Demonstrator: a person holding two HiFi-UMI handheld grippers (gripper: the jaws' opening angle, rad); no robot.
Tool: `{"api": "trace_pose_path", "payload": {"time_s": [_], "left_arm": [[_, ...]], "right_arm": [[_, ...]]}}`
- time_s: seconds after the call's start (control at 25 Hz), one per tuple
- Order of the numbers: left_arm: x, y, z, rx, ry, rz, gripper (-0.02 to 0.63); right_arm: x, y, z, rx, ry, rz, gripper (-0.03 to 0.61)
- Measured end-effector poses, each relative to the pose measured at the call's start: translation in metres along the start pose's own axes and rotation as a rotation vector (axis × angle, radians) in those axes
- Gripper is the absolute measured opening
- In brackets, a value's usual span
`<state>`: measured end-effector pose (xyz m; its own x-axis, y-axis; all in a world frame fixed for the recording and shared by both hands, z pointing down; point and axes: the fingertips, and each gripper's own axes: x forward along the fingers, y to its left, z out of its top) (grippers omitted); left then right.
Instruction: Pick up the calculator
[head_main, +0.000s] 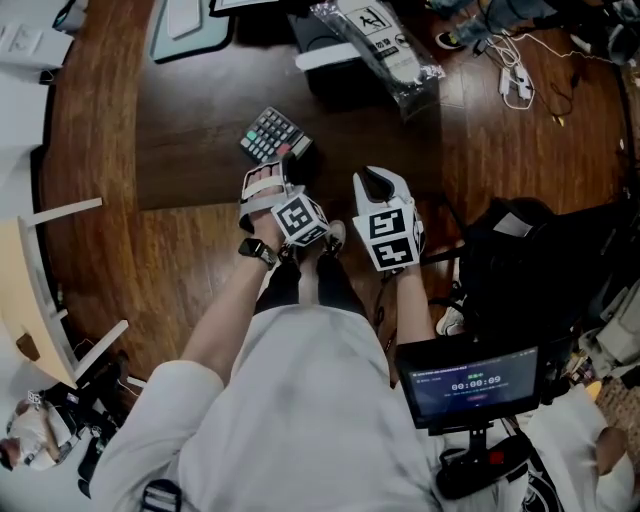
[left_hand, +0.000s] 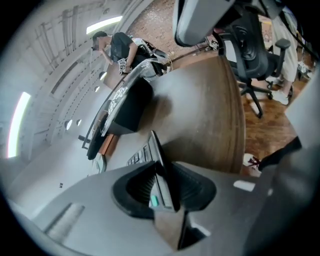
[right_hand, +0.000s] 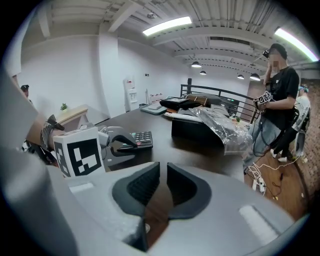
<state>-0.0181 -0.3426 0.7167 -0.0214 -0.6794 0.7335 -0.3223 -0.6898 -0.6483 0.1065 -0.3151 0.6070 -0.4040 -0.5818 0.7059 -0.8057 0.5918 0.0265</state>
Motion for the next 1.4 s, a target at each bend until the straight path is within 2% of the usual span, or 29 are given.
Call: {"api": "trace_pose_path", "payload": {"time_s": [0.4,0.92,1.2,1.4], "left_arm": [[-0.013,0.026,0.008,0.016,-0.043,0.093,0.054],[-0.033,0.041,0.006,0.004,-0.09,0.08,0.052],[-0.056,0.061,0.015,0.062,-0.133,0.084,0.052],[-0.095,0.095,0.026,0.087,-0.216,0.124,0.052]], "right_arm": [[-0.001,-0.001,0.0,0.047,-0.012,-0.002,0.035],[-0.005,0.0,0.01,0.088,-0.046,-0.016,0.035],[-0.026,-0.008,0.033,0.124,-0.16,-0.075,0.035],[-0.048,-0.024,0.053,0.166,-0.238,-0.162,0.035]]}}
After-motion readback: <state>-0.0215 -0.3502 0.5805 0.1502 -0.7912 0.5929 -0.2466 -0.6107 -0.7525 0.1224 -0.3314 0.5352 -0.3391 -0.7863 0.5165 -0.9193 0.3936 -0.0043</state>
